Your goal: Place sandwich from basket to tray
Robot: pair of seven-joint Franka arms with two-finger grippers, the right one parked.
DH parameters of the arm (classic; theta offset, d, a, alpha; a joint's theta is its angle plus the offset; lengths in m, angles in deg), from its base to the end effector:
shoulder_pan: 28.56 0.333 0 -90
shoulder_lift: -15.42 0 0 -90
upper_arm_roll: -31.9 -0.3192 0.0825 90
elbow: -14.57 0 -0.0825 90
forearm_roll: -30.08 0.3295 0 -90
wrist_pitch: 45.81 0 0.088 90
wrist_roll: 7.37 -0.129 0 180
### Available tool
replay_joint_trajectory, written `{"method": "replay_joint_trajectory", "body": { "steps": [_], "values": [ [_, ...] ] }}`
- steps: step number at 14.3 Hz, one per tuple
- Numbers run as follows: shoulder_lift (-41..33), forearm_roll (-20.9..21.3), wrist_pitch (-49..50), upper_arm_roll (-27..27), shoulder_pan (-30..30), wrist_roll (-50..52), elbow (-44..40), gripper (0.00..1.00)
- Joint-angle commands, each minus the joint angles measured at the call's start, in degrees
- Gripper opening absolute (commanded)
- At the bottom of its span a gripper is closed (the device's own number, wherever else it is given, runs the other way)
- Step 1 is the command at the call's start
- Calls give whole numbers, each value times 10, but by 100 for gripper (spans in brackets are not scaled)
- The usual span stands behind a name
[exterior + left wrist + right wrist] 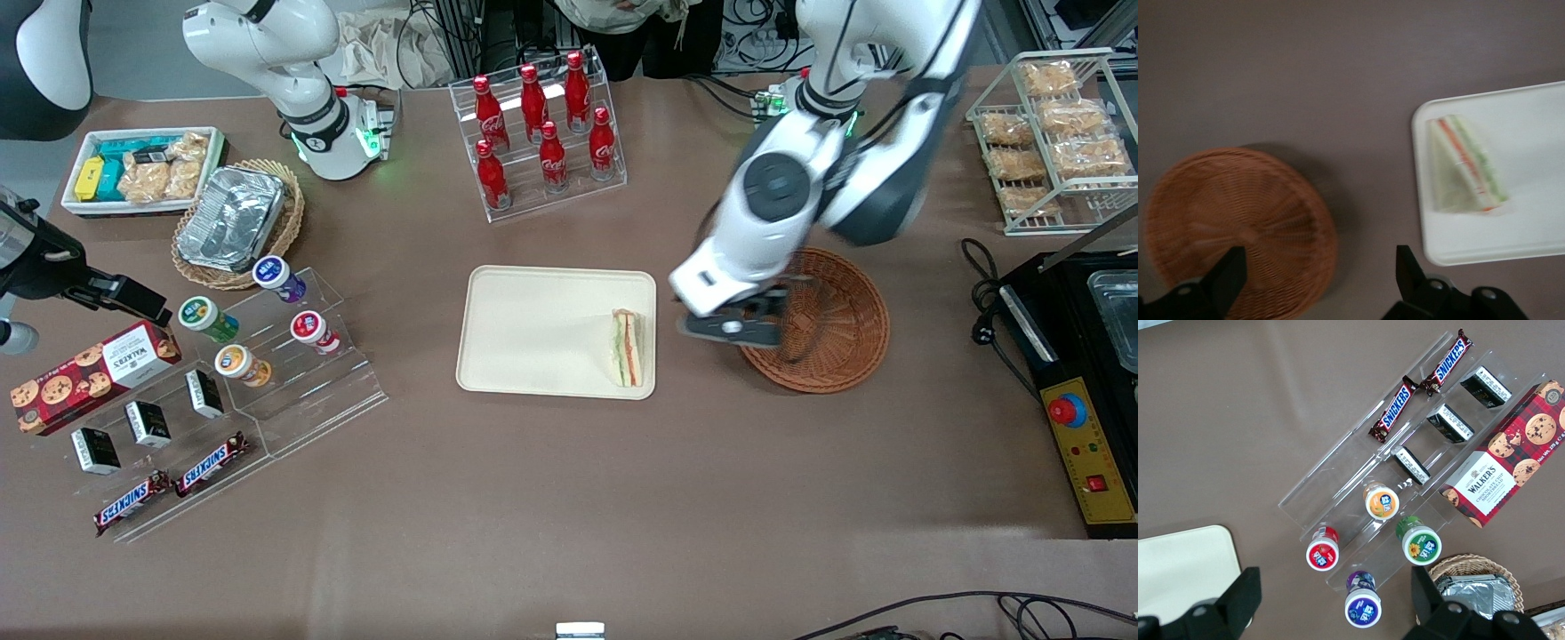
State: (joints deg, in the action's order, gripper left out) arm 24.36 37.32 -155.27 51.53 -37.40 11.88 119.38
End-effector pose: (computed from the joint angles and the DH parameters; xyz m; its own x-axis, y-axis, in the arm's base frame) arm 0.4870 -0.2416 0.4479 0.9786 -0.2015 -0.0413 -0.2043 -0.9755 -0.0821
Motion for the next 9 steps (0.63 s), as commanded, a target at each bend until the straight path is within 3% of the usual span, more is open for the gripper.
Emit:
{"method": "replay_joint_trajectory", "body": {
  "steps": [1, 9],
  "values": [
    [-62, 14, 59, 5, 51, -29, 13, 99],
    [-118, 2, 83, 8, 188, -40, 4, 100]
  ]
}}
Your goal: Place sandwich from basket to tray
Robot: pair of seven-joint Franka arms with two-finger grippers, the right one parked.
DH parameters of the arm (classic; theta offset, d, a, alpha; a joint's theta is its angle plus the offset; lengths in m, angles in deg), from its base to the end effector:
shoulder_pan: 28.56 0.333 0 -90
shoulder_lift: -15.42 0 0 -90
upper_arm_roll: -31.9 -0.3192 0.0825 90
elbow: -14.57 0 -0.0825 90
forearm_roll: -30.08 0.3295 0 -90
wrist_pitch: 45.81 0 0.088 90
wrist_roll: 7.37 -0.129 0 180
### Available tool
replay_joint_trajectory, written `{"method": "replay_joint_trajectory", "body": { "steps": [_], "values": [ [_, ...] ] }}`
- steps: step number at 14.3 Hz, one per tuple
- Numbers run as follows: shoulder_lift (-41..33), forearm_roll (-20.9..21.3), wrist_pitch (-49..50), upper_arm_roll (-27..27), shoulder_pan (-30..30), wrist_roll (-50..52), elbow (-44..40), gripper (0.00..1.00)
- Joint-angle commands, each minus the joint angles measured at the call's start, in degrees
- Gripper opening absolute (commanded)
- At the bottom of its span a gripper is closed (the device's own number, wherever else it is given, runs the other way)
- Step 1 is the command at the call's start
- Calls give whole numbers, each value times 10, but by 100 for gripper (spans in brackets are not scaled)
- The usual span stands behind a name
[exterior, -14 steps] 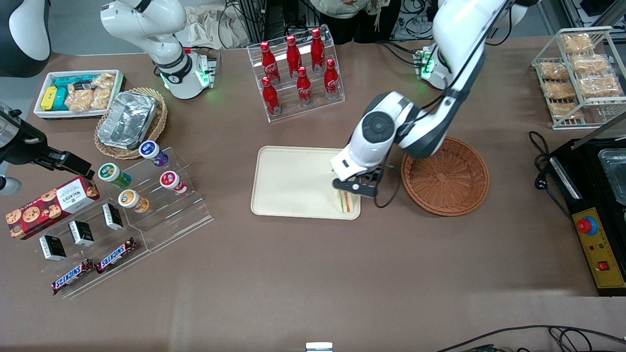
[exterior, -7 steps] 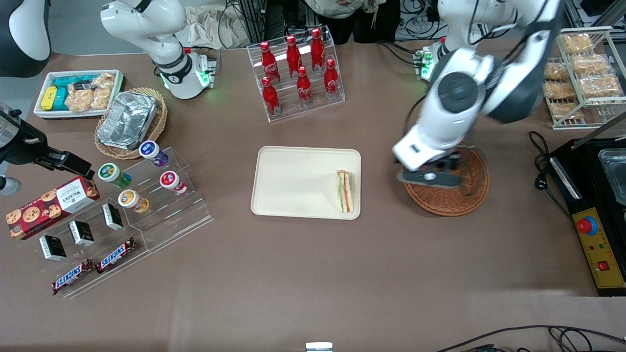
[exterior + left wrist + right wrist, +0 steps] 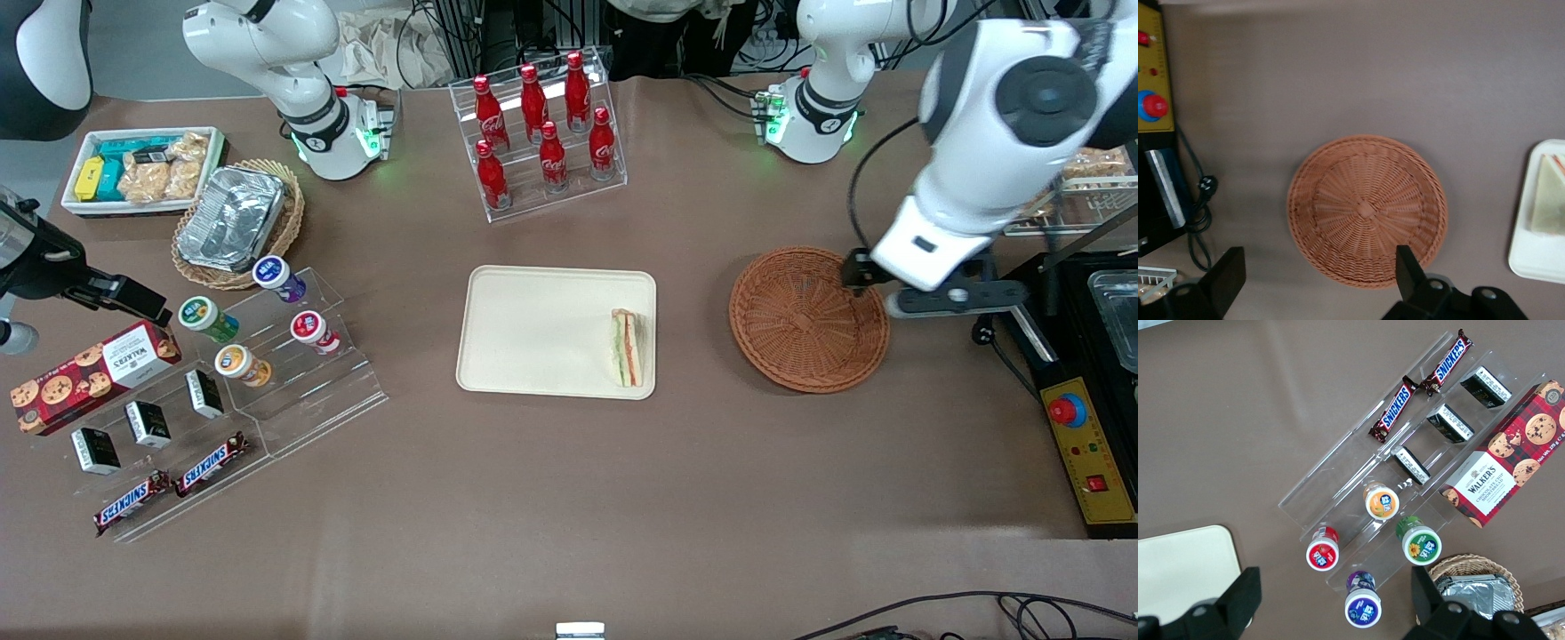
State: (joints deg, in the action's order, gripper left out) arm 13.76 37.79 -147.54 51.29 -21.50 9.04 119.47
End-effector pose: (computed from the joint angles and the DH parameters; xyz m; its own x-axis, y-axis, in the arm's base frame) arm 0.4892 -0.0939 0.5283 0.9991 0.0414 0.0108 0.0425 -0.9888 -0.1428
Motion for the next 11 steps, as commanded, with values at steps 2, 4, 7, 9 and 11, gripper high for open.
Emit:
{"method": "replay_joint_trajectory", "body": {
  "steps": [2, 4, 7, 9, 11],
  "values": [
    [-12, -2, 14, 8, 37, -31, -5, 99],
    [-14, 0, 28, 11, 68, -47, -6, 100],
    [-33, 2, 57, 8, 83, -75, -5, 100],
    [-43, -3, 72, -7, 80, -79, -6, 100],
    [-51, -23, 81, -80, 23, -88, -6, 100]
  ]
}}
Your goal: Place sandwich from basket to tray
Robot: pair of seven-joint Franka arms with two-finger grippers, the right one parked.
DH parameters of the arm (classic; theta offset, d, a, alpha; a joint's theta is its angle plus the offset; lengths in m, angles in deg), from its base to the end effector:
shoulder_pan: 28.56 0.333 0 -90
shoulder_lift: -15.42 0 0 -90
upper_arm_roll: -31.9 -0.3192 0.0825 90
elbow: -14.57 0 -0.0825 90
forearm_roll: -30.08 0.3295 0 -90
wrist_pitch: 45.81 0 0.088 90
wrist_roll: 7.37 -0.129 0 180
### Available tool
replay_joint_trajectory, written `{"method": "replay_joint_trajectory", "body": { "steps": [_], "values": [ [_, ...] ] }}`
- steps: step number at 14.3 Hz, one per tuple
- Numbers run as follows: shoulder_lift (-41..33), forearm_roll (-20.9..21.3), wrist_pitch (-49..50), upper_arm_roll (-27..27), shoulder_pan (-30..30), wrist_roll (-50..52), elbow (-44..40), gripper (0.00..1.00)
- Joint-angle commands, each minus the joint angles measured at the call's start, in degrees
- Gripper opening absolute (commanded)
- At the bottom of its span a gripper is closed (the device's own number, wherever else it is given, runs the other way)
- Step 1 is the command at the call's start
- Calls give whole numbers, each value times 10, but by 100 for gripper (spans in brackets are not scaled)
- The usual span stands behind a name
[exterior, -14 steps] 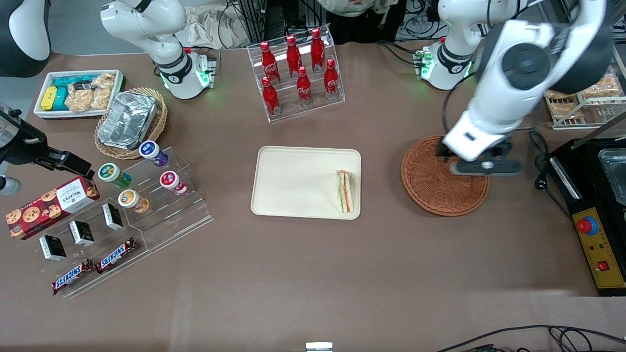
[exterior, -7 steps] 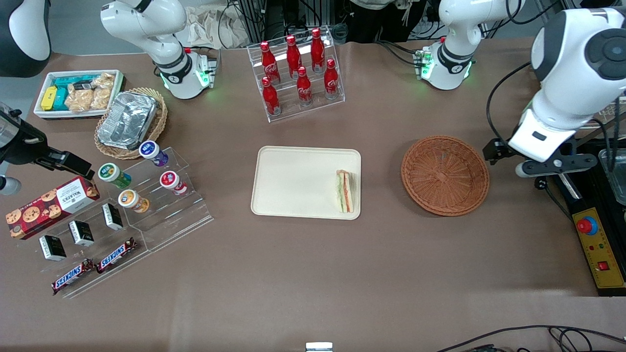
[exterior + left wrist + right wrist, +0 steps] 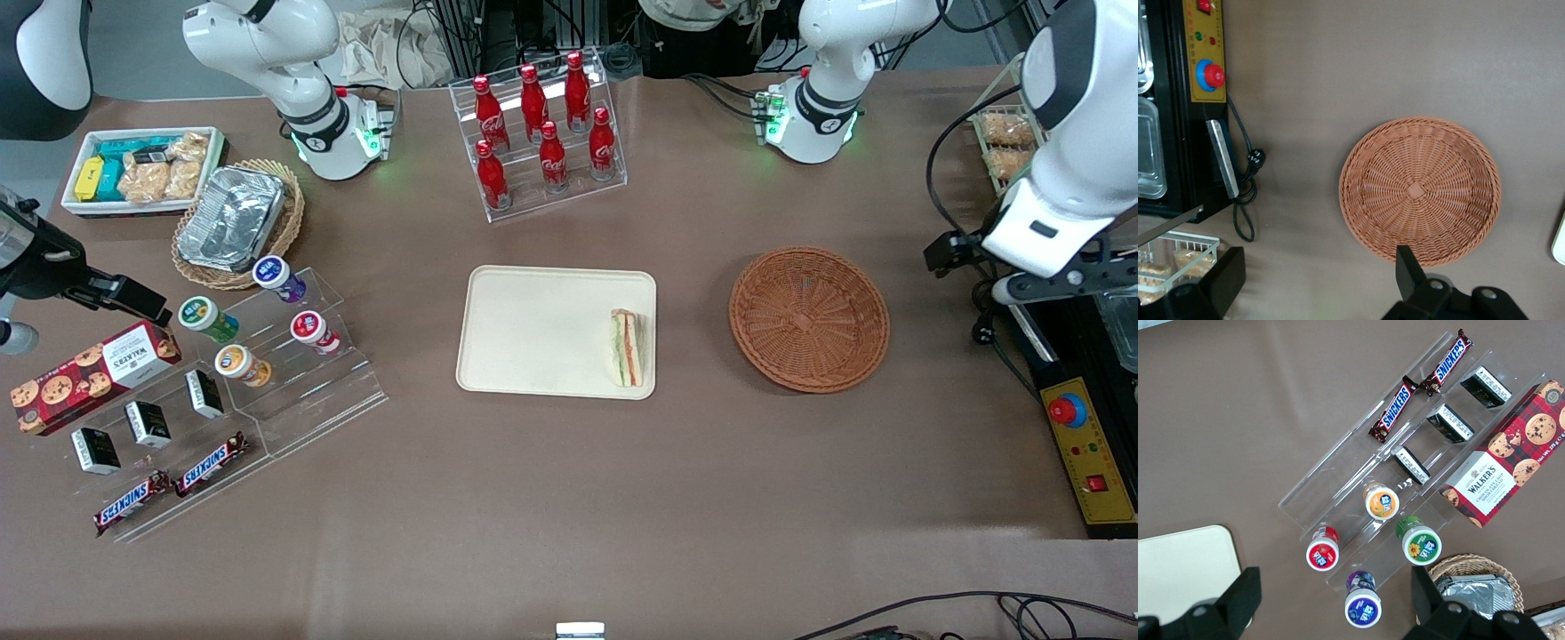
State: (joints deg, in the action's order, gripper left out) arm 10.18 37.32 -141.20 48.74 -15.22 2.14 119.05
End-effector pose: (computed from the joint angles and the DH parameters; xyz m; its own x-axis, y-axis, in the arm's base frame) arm 0.4713 -0.0189 0.5517 0.9945 0.0941 -0.0462 0.0856 -0.9833 -0.1604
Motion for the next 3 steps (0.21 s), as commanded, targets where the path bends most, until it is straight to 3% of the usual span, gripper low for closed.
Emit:
{"method": "replay_joint_trajectory", "body": {
  "steps": [1, 3],
  "values": [
    [-20, -38, 19, -89, -61, -32, -2, 100],
    [-28, -65, 21, -137, -92, -55, -2, 100]
  ]
}}
